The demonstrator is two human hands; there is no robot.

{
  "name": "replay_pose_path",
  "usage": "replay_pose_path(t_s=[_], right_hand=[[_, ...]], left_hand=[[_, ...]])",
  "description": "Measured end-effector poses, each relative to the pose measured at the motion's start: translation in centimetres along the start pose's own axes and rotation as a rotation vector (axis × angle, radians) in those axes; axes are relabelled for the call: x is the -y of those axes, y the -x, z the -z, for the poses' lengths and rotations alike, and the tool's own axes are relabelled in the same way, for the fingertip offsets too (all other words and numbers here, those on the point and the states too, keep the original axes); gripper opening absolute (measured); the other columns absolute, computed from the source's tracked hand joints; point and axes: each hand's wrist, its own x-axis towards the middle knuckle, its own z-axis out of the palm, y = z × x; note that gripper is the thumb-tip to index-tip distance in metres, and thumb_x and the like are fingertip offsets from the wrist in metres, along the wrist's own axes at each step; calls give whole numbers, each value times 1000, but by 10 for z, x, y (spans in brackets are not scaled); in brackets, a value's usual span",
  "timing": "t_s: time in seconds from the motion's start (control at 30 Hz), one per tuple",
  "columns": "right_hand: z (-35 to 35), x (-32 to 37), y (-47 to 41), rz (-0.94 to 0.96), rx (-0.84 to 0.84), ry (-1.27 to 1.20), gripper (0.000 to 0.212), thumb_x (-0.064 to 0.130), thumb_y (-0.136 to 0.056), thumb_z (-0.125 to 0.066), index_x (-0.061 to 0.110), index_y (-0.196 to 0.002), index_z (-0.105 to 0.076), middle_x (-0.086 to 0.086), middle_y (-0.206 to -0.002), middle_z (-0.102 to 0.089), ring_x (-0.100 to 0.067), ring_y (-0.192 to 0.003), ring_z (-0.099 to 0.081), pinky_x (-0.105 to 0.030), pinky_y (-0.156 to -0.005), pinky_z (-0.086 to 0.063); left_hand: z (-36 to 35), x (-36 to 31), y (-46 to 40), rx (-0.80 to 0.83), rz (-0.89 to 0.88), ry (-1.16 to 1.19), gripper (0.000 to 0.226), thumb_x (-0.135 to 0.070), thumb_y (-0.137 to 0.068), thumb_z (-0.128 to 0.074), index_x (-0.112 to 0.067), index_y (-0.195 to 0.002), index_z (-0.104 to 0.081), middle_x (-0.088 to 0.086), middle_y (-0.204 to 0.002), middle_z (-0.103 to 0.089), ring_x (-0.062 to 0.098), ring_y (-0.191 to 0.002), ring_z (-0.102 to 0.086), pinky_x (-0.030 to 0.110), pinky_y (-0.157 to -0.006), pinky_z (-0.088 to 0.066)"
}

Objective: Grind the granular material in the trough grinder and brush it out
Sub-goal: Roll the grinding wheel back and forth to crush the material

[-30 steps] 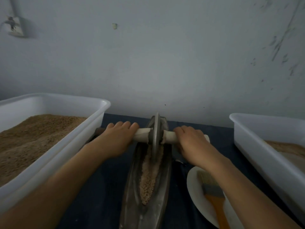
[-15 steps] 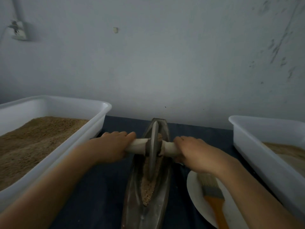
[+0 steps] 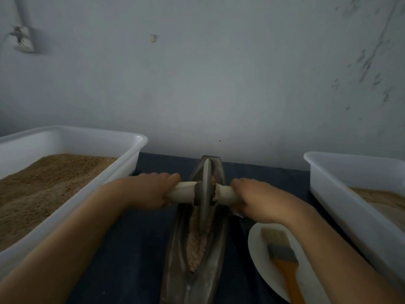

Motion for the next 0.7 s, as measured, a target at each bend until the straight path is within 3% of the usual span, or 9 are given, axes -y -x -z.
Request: replay_pose_path(t_s=[0.17,0.3,0.4,0.5,0.6,0.7], right_hand=[[-30,-17,-23,-30,-349,116,32,14,-89,-52,15,-120,-46,-3,-117,-51,-21,-106,-45,-31,-76,-26],[-37,-19,-25,-29,-416,116,35,12,-88,-53,15,-123,-47,-3,-116,-51,-21,-105,-45,-32,-80,-28],[-28,-13,-16,1,-302,140,30,14,-89,-51,14,-119,-44,-4,-115,-50,-22,-104,-45,-31,-74,-25],[-12,-1,-2,33,-128,102,23,18,-93,-50,12,-114,-44,-6,-114,-49,-22,-101,-47,-29,-72,-25],[4,9,13,65,59,32,24,24,-95,-50,11,-114,-44,-5,-110,-50,-16,-89,-45,-24,-62,-30],[16,13,26,106,201,1,25,29,-95,-52,14,-113,-42,2,-93,-41,-11,-84,-41,-15,-53,-27]], left_hand=[[-32,2,-32,-509,93,-247,41,-24,-91,-49,-25,-128,-32,-2,-122,-42,19,-111,-44,34,-95,-33],[-38,0,-37,-609,104,-249,48,-20,-87,-54,-25,-130,-32,-2,-121,-42,18,-110,-42,32,-95,-30],[-33,1,-25,-506,78,-194,44,-27,-91,-52,-25,-129,-31,-2,-125,-43,17,-114,-44,34,-100,-34],[-20,-1,-4,-273,44,-137,42,-32,-94,-49,-25,-130,-29,-2,-127,-44,16,-116,-45,34,-100,-35],[-5,-5,16,-43,-14,-82,34,-31,-95,-50,-28,-122,-29,-4,-119,-46,11,-103,-47,27,-91,-37],[7,-9,30,133,-44,-8,29,-30,-94,-51,-34,-105,-25,-8,-103,-45,8,-91,-47,23,-83,-38]])
